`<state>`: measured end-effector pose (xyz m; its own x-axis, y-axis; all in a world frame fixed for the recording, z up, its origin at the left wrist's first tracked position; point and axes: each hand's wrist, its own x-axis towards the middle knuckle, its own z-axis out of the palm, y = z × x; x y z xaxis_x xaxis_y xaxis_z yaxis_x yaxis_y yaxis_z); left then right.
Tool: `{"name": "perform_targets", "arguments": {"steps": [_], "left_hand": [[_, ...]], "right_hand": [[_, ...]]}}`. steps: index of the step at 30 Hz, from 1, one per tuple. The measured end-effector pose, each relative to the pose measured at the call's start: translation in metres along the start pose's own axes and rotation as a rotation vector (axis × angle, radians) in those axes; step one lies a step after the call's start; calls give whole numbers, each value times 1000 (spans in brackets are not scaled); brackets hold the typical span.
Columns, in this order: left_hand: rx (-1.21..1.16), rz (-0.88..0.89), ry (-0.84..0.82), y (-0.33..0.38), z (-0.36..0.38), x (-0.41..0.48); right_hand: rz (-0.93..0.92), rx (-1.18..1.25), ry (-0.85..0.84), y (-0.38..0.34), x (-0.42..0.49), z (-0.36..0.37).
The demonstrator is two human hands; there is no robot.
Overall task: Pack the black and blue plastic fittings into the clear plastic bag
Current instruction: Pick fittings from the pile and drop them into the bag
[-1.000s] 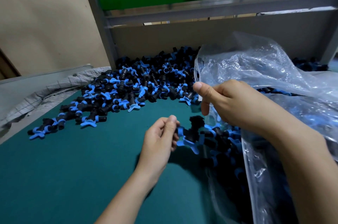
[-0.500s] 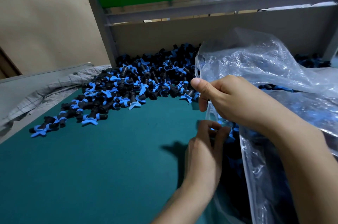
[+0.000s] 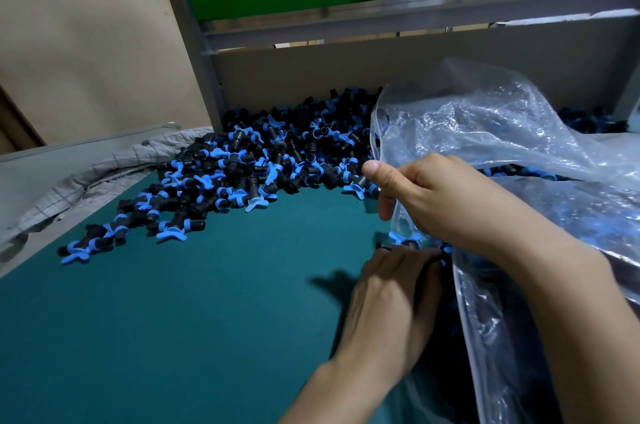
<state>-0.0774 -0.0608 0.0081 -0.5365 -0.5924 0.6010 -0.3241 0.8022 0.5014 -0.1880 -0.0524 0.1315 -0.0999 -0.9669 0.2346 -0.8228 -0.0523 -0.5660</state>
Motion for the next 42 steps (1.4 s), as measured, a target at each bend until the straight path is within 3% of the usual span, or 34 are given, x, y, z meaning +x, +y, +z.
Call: {"name": "perform_targets", "arguments": {"steps": [6,10,13,17,22,29,33,42], "left_hand": [[130,-3,95,-8,-1,2],[370,-59,222,-45,-25,7],[589,-365,335,-93,-61,5],[753,-777,366,-154,-110,-13],[819,-1028,336,-203,-158,-24],[735,-1155,217,-239,-177,-11],[713,-1187,63,-250,-180,-8],[677,-982,26,-238,-175,-18]], "right_hand": [[13,-16,-6,6,2,3],[19,-24,-5,8,4,4],[26,-27,-20,9,4,5],[30,-36,-40,9,4,8],[35,-37,-42,12,5,11],[43,-43,-69,12,6,11],[44,-48,-59,11,6,11],[48,-34,-58,13,6,10]]}}
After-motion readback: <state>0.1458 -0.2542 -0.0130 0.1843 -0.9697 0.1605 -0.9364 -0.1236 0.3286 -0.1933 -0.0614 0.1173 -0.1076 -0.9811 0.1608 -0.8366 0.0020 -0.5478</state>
